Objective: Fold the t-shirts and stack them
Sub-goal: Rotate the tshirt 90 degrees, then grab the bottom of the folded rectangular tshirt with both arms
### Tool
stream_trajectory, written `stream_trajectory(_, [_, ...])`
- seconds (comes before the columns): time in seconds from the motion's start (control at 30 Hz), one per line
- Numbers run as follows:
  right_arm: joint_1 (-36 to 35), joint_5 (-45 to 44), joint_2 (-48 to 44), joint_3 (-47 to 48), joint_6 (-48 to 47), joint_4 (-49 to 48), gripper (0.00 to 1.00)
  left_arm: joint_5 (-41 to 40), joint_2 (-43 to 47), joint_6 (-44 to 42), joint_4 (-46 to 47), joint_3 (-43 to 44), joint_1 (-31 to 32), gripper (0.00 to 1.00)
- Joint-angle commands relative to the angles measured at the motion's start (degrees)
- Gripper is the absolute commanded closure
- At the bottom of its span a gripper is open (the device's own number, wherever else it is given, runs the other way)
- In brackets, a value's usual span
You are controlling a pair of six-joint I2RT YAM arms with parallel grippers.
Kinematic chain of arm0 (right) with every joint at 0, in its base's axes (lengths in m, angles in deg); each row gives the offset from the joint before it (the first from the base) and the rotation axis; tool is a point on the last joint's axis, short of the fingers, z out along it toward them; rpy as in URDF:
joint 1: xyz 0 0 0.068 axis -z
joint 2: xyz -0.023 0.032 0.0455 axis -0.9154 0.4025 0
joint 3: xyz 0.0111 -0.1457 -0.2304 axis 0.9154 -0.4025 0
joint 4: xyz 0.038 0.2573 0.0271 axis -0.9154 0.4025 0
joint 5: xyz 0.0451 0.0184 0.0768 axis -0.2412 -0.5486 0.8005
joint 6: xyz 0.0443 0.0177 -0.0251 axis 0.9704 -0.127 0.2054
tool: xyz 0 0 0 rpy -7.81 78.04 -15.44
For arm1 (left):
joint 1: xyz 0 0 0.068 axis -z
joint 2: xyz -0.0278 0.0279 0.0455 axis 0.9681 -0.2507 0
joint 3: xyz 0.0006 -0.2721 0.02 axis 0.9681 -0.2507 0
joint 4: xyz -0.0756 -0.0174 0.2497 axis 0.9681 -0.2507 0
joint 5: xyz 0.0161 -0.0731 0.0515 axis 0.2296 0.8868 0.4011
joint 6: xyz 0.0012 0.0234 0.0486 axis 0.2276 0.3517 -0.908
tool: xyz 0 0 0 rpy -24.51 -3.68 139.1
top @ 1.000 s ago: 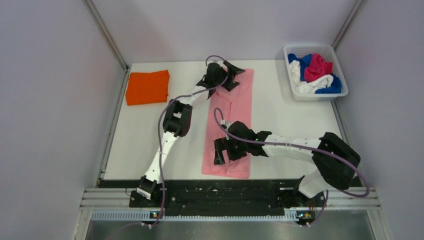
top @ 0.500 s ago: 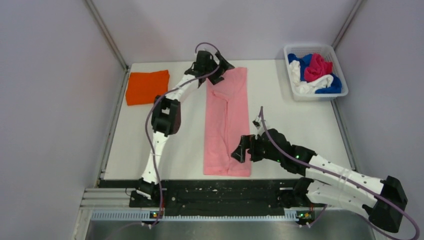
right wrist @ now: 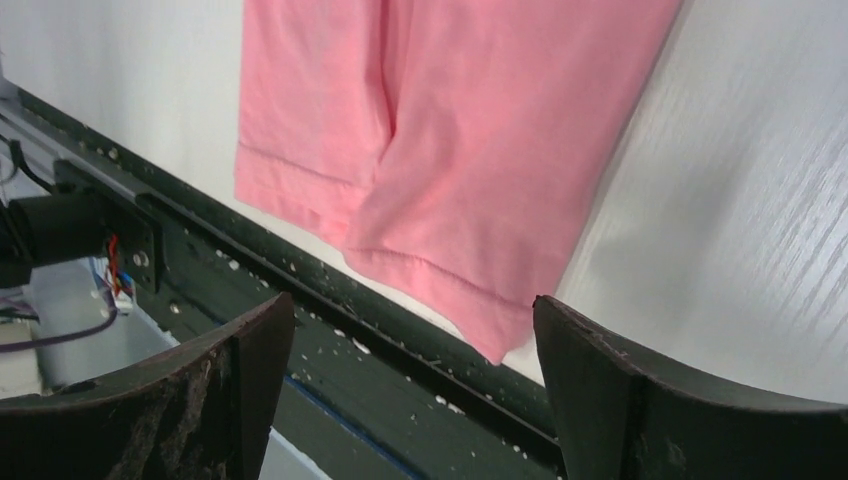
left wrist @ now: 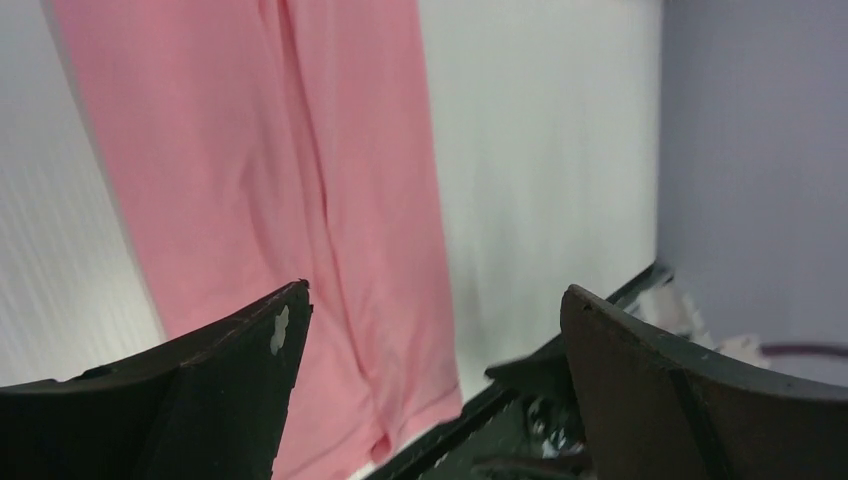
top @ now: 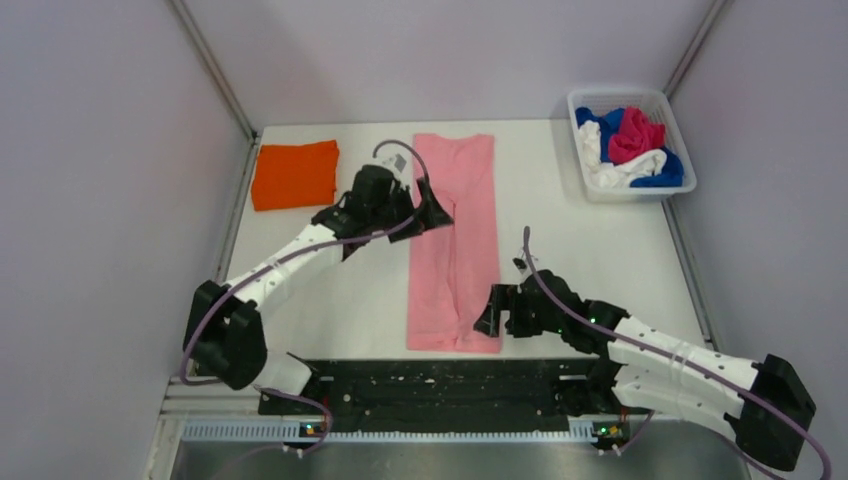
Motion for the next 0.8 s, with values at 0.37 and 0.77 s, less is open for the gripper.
stream_trajectory(0.37, [0.9, 9.1, 1.7, -7.9, 2.0, -4.8, 0.22, -12.1, 22.9, 8.9, -13.0, -32.5, 20.3, 0.18])
stream_trajectory(0.77, [0.9, 5.5, 3.6, -11.1, 8.1, -11.2, 0.42, -7.4, 13.6, 11.4, -11.6, -35.3, 24.6, 0.47])
